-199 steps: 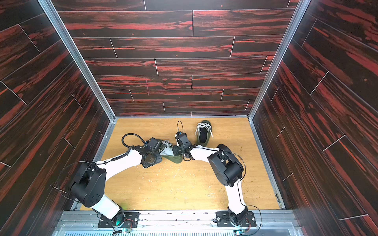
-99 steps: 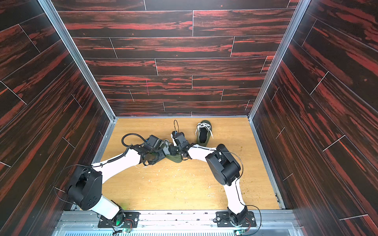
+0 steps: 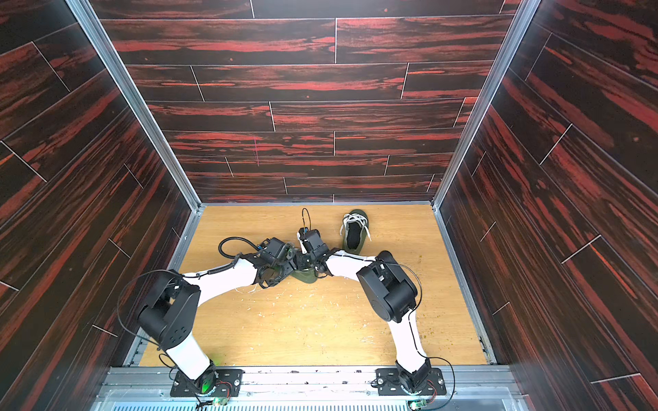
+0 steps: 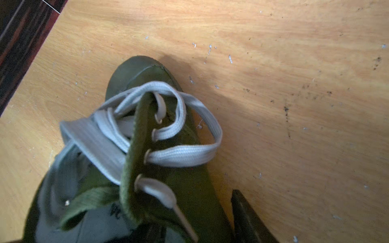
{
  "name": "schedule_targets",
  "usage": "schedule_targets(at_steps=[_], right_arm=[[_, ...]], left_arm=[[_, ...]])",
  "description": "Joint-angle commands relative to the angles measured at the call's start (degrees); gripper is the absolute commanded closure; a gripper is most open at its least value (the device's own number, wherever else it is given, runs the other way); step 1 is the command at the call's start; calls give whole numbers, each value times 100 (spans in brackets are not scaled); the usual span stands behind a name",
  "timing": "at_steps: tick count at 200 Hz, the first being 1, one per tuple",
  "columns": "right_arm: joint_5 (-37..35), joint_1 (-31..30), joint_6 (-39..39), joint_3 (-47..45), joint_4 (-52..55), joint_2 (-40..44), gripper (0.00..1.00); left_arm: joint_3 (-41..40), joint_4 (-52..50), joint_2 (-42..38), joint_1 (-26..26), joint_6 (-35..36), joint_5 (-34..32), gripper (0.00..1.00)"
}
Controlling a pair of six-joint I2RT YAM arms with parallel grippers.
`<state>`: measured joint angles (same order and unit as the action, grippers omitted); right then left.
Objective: Insert the insole into the shoe
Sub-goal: Adjust the shoe at the center of the board.
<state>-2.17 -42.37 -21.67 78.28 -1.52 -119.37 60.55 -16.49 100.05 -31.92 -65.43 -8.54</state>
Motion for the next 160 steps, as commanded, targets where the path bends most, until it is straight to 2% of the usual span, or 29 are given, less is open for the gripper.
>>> schedule_targets(at_steps=[1,19,66,110,160], right_arm=[[107,17,-107,155,54,-165,50],[103,22,-105,214,105,-192,51],[198,230,-266,354,286,-188,54],[283,283,-232,167,409,10,57],[340,277,-261,-99,328,-34,61]], left_arm=[[197,-15,214,37,14,-359,44],[375,-231,311,37,177,-329,50],[180,-579,214,37,639,18,76],[-85,-914,-200,60,1493,193,84],[63,-1107,-109,99,2256,747,90]])
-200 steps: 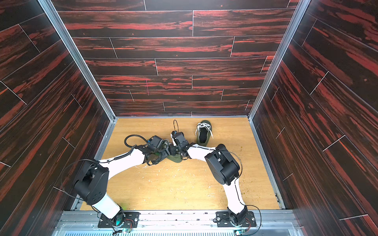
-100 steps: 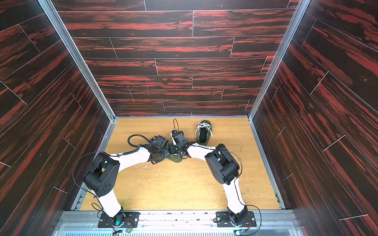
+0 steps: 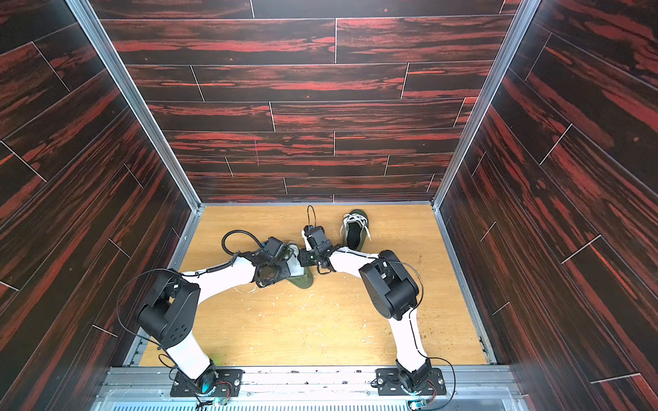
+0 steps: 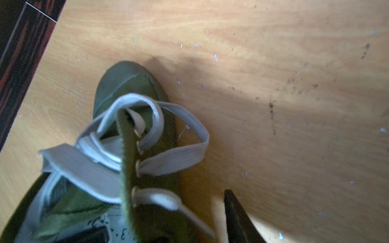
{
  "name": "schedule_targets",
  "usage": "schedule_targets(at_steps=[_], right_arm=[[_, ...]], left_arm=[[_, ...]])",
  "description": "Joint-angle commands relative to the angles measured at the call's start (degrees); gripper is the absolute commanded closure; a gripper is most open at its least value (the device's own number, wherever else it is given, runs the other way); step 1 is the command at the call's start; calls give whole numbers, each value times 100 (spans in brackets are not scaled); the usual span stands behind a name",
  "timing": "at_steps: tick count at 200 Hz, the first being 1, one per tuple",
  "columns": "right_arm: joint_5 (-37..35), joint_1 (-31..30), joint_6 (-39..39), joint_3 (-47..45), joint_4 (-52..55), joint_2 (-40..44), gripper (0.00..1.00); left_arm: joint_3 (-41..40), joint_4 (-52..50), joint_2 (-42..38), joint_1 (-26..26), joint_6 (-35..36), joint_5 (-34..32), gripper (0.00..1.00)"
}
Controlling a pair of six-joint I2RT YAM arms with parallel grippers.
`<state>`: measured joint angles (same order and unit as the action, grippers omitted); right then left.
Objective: Insert the insole into the shoe
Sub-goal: Adjust the shoe at the center of the board.
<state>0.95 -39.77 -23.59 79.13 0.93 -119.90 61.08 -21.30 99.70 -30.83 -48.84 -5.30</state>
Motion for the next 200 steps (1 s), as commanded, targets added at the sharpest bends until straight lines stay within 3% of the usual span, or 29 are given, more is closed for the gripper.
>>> schedule_targets(at_steps=[1,21,83,136,187,200], right_arm=[[28,15,-67,-186,79,19,61],[23,17,-45,-218,64,2,62],[-286,15,-5,-337,5,-58,70],[-569,20,45,-359,-40,-122,76],[-314,-17,121,-220,21,-97,75],[-233,-65,168,-163,144,-71,72]], left_arm=[[19,-632,-74,-11,614,428,90],[81,-695,-121,-2,821,676,100],[145,-774,-291,113,918,1215,100],[107,-993,-262,112,1506,1482,100],[356,-1620,-198,113,1952,981,100],[436,-1677,-209,98,1995,852,88]])
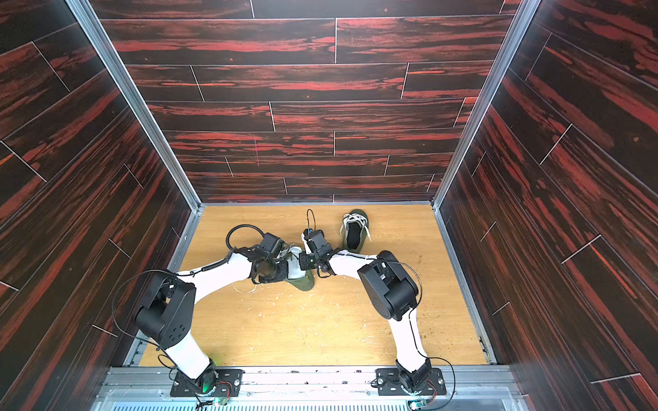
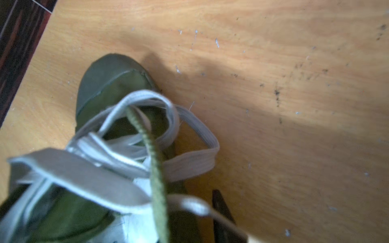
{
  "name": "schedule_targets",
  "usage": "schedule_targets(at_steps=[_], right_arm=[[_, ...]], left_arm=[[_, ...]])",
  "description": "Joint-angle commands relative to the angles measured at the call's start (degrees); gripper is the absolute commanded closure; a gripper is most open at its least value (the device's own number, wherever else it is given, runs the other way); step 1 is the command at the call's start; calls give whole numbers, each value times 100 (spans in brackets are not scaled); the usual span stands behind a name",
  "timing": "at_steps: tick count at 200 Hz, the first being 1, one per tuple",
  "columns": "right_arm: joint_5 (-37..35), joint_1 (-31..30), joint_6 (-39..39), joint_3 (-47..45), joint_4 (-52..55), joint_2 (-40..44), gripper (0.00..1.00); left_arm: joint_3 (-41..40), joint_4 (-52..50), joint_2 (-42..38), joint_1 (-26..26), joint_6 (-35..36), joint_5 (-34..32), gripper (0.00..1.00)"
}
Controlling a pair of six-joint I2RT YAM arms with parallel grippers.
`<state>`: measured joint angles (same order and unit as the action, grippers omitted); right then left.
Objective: Insert the insole into the shoe
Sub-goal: Adjust the shoe at the center of the board.
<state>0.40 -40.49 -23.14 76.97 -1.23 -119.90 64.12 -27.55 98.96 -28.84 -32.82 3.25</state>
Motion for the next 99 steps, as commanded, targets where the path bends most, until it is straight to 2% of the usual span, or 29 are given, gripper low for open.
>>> schedule_targets(at_steps=[1,18,35,99], right_arm=[[-167,7,124,54,369,-66,71],[-56,-42,120,-10,425,60,67],[61,-64,65,-106,464,219,62],[361,-64,70,-134,913,661,51]], left_arm=[[143,-1055,-137,-98,396,-10,87],[196,-1058,-294,-104,487,-23,71],[347,-1213,-463,-113,612,-29,59],[1019,-2315,-974,-124,1109,-384,45]])
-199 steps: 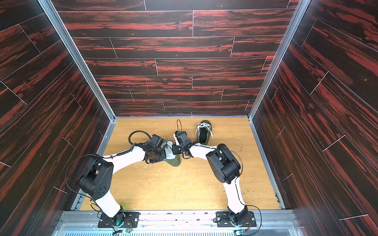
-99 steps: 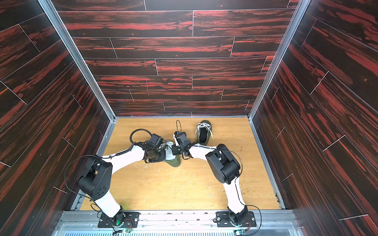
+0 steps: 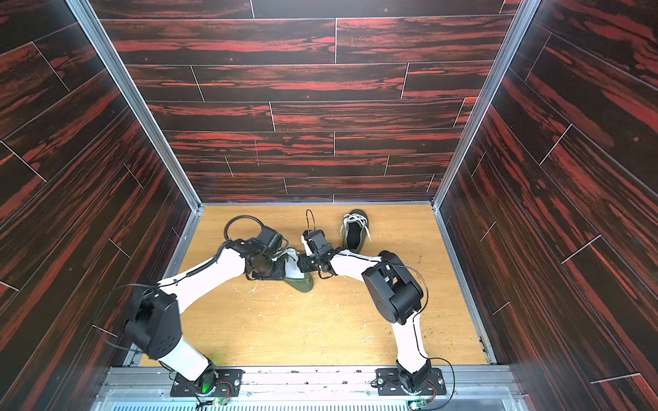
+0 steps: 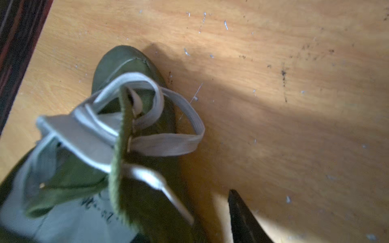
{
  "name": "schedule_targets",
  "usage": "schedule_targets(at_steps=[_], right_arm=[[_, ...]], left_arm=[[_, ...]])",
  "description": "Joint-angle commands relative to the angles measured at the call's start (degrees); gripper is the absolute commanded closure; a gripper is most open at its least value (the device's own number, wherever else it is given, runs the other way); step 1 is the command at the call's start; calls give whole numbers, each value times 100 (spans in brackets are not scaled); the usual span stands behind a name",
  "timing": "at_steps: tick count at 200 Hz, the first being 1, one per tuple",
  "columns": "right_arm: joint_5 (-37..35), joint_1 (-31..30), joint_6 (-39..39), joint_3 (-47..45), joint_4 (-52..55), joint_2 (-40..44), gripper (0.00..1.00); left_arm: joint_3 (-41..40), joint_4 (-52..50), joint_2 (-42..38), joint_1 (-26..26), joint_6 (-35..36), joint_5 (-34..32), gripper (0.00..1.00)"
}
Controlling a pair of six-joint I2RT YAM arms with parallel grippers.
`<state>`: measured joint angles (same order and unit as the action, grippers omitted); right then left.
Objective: Insert the insole into the shoe
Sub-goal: Adjust the shoe at the center of the board.
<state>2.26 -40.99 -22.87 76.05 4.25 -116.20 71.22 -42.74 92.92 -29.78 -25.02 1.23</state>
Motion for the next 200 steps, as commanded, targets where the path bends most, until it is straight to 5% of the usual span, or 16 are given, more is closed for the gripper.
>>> schedule_targets(at_steps=[1,93,200], right_arm=[[181,-14,40,-45,370,300,51],[206,29,55,-403,737,1022,48],[247,351,-40,-833,544,1250,47]], left_arm=[[316,-805,-380,-33,339,-188,45],[1281,-1036,251,-501,1960,-1844,34],[1799,-1053,1622,-702,2679,-3081,32]])
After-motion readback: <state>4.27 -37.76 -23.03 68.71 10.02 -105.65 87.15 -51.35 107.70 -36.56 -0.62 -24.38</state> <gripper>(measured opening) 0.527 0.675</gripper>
